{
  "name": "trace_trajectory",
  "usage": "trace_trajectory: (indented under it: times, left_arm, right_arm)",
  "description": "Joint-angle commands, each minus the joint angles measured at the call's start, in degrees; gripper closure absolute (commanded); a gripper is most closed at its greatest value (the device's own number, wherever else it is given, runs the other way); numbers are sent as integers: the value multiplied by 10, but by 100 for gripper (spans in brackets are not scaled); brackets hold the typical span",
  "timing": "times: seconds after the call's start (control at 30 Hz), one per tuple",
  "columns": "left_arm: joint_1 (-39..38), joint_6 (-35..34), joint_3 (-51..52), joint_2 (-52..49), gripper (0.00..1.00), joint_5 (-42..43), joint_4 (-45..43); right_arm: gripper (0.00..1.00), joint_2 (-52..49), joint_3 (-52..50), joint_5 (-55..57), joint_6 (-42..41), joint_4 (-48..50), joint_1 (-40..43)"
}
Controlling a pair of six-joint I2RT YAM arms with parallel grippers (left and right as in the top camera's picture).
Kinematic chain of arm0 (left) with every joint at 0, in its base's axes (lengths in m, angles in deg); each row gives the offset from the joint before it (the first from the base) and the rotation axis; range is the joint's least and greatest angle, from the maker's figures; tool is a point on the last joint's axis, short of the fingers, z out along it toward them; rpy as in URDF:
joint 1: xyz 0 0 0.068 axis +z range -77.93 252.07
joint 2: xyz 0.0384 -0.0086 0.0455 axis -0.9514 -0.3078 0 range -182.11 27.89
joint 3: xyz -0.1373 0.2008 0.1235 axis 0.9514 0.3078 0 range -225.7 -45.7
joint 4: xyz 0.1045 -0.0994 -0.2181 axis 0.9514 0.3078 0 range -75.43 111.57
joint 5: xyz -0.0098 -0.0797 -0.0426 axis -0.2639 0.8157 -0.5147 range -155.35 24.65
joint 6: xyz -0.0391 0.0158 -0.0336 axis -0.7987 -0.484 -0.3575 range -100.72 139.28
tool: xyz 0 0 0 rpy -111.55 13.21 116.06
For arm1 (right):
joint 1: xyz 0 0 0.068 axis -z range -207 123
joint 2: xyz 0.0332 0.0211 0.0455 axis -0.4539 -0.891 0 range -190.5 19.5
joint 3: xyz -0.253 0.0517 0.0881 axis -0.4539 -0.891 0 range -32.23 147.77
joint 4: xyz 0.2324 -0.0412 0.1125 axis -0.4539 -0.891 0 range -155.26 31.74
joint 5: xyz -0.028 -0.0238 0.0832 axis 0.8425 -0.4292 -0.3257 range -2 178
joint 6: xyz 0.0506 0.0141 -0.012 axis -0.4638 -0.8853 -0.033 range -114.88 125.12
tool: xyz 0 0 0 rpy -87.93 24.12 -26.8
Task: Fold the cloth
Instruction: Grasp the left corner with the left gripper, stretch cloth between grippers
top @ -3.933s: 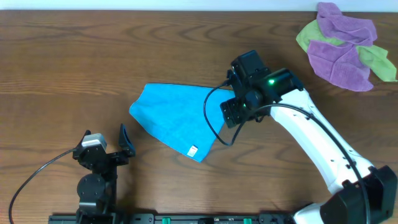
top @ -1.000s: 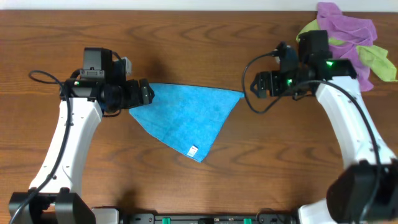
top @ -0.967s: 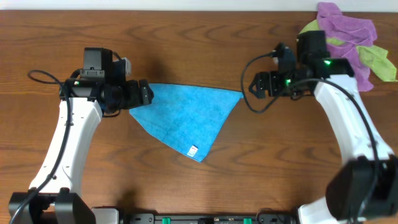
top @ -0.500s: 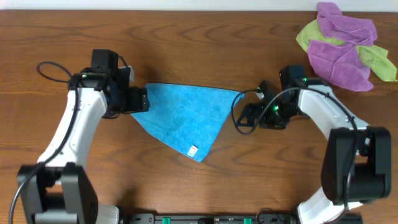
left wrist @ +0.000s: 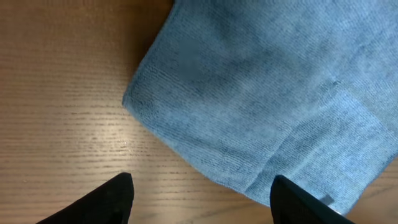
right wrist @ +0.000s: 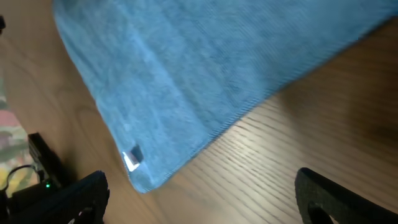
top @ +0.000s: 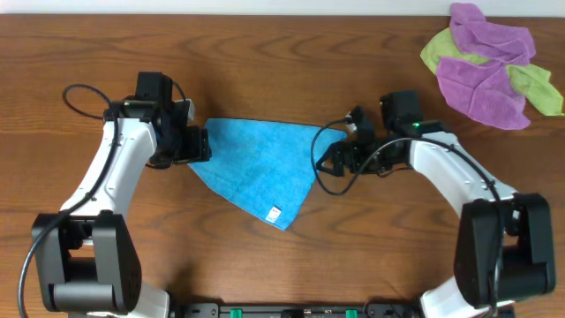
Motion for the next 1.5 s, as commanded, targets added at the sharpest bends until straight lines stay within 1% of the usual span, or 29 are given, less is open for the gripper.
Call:
trace_trajectory:
  times: [0.0,0.33,0.53,0.73,0.8,0.9,1.0,1.07,1.13,1.27,1.47]
  left_arm:
    - [4,17,-10,-15,28,-16,-8]
    - [6,17,-10,-67,27,-28,-75]
    - [27,18,-10,-98,23,-23,-102]
    - [84,23,-10,-119,21,113,-125]
    - [100,32,-10,-120,18,129,-125]
    - [111,56,-3,-121,11,175,-133]
    - [121,62,-2,-133,13,217,-148]
    - [128,64,-2,-148,17,245,-158]
    - [134,70,-2,-174,18,279,-162]
    - [136,75,-2,-213,19,308,-162]
    - [136,81,-2,-230,17,316,-144]
  right_arm:
    - [4,8,-3,-15,-19,2,-12]
    - [5,8,-3,-15,-9,-33,-16]
    - [4,8,-3,-15,-4,-43,-16]
    - [4,8,-3,-13,2,-54,-16]
    - [4,8,-3,-13,2,-54,-16]
    - [4,8,-3,-13,4,-54,-16]
    - [4,8,-3,-13,3,-54,-16]
    - [4,8,-3,-13,3,-56,-16]
    - [4,8,-3,-13,4,-59,-16]
    - [4,8,-3,-13,4,-60,-16]
    - [4,8,-3,-12,5,-60,-16]
